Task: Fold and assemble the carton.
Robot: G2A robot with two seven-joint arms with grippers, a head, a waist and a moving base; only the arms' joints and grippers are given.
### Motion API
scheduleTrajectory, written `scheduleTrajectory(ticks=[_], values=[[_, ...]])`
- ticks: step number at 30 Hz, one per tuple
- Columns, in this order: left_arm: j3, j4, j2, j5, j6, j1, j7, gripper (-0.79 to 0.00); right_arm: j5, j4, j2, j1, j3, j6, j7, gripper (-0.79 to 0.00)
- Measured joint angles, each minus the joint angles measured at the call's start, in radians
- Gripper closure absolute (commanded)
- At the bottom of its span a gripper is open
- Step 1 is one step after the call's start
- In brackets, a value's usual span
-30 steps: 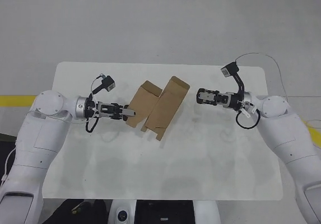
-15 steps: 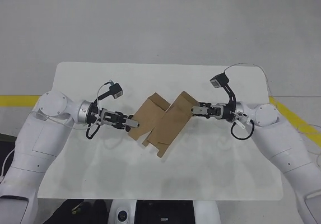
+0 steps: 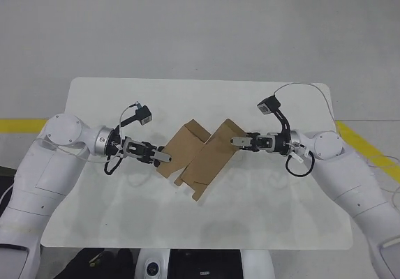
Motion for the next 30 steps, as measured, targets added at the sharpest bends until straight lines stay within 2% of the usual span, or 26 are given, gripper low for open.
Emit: scheduleTrajectory(ticks=[4,9,14,15,16,17,23,30], values=[[0.004,0.006,0.003,-0.003,-0.011,-0.004,0.000,0.000,0.028,0.002,-0.003,0.002,-0.013,0.013,0.013,-0.089],[0.005,0.011,0.004,-0.012,-0.014,-0.009,0.000,0.000,0.053,0.004,-0.005,0.001,-0.021,0.025,0.025,0.000],[0.010,0.014,0.007,-0.019,-0.014,-0.012,0.000,0.000,0.064,0.007,-0.006,0.002,-0.022,0.036,0.036,0.000],[0.011,0.014,0.007,-0.020,-0.014,-0.012,0.000,-0.283,0.065,0.008,-0.006,0.002,-0.022,0.036,0.036,0.000],[0.012,0.015,0.008,-0.023,-0.013,-0.013,0.000,-0.720,0.066,0.010,-0.007,0.002,-0.022,0.035,0.035,0.000],[0.012,0.015,0.009,-0.026,-0.013,-0.013,0.000,-0.785,0.066,0.012,-0.007,0.003,-0.022,0.035,0.035,0.000],[-0.007,0.042,0.012,-0.041,0.007,-0.022,0.034,-0.785,0.051,0.050,-0.010,0.009,-0.016,0.013,0.013,0.000],[-0.043,0.025,0.011,-0.006,0.033,0.008,0.286,-0.785,0.034,0.110,-0.023,0.017,-0.007,-0.052,-0.052,0.000]])
